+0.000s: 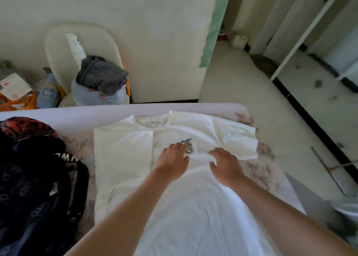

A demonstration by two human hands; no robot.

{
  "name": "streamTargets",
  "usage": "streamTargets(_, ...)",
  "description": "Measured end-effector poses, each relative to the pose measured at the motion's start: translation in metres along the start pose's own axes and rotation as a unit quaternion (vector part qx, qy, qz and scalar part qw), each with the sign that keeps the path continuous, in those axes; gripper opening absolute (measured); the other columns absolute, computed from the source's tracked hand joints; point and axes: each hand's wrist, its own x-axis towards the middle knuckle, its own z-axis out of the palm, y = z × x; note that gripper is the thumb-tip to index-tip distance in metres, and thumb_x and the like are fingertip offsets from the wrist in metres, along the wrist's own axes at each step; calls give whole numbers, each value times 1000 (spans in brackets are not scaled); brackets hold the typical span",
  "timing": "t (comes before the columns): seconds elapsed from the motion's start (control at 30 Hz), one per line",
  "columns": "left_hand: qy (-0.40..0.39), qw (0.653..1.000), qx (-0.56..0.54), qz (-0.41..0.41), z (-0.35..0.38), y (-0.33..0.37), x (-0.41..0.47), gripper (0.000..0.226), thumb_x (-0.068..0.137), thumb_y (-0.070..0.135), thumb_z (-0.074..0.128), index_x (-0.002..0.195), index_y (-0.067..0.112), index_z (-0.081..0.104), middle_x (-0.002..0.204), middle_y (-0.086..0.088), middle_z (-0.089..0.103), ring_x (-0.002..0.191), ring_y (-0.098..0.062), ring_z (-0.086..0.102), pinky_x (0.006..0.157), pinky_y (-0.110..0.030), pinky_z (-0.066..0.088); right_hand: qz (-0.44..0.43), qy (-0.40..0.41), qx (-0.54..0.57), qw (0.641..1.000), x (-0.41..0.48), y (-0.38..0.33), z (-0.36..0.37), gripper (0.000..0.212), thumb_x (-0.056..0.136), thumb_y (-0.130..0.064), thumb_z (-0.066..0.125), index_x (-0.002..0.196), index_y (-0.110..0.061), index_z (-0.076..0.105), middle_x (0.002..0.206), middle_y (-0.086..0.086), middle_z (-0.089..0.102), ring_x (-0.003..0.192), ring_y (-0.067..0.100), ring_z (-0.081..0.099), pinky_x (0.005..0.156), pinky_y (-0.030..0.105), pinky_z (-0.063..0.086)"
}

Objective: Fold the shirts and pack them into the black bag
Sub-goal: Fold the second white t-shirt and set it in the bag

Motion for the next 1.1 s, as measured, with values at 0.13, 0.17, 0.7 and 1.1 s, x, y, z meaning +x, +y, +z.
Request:
streamTargets(0.13,-34,998,-32,45,36,77,41,44,97,25,48,141,27,47,142,5,48,132,-19,41,105,-35,36,81,-14,-5,997,2,94,-17,47,96,-18,45,143,-24,46,150,-2,44,129,23,48,106,37,38)
streamTargets(0.17,-44,997,-35,51,47,93,53,45,96,23,49,141,27,47,141,5,49,132,-19,41,105,-35,37,90,-14,1,996,4,114,-19,48,96,-19,44,144,-25,45,151,-3,43,129,23,48,106,38,39)
streamTargets(0.7,-59,989,104,81,163,188,149,32,95,35,58,125,24,60,118,-1,54,110,-24,47,87,-36,47,-3,117,96,989,128,222,-33,37,94,-5,51,130,-16,56,135,7,52,118,29,52,95,42,46)
streamTargets(1.1,167,923,-328,-116,113,168,117,24,79,4,57,92,24,57,79,9,59,71,-9,57,63,-20,49,128,10,153,980,171,170,-80,15,74,-30,54,87,-21,56,91,-2,63,92,28,61,71,30,41)
